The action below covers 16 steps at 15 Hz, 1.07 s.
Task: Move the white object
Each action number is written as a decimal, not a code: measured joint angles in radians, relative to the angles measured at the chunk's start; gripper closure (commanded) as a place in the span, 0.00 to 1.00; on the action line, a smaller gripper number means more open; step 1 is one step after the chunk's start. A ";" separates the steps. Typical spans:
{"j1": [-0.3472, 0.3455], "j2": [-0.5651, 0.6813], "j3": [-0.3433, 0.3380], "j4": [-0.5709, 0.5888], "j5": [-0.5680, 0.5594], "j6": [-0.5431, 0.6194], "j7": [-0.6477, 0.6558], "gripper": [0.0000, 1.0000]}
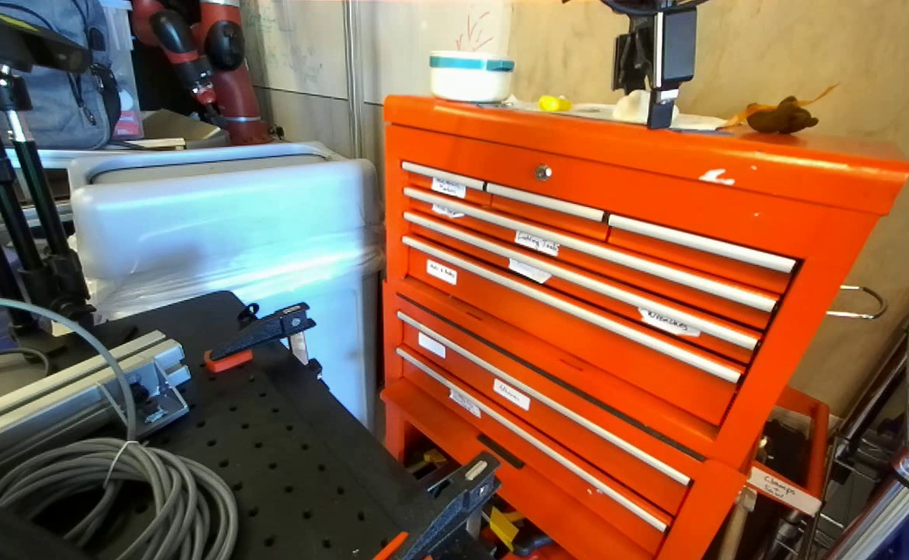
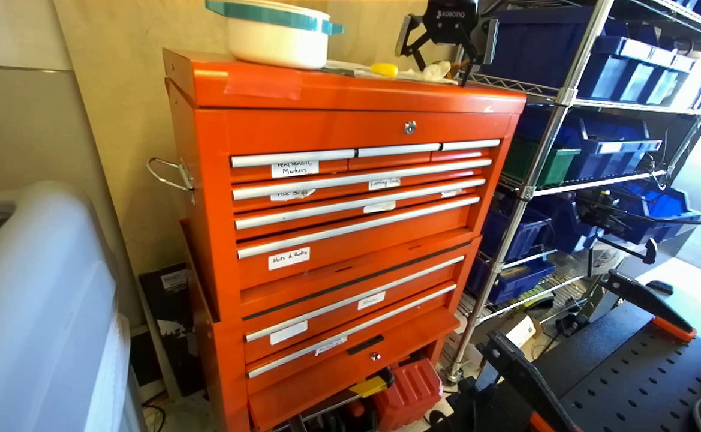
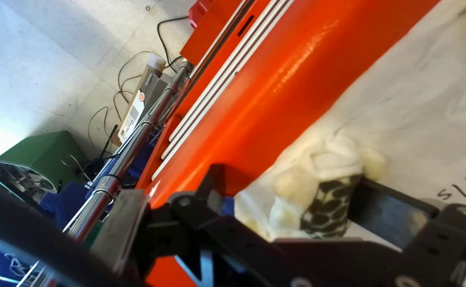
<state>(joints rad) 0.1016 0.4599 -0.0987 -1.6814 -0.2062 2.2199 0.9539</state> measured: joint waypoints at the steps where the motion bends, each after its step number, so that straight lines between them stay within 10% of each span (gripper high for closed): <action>1: 0.004 0.000 -0.004 0.000 -0.008 -0.009 0.002 0.61; 6: 0.017 0.002 -0.011 0.012 -0.040 -0.036 0.013 0.98; 16: 0.065 0.088 -0.002 0.181 0.015 -0.041 0.225 1.00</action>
<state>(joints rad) 0.1670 0.5475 -0.1009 -1.5000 -0.1908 2.1784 1.1787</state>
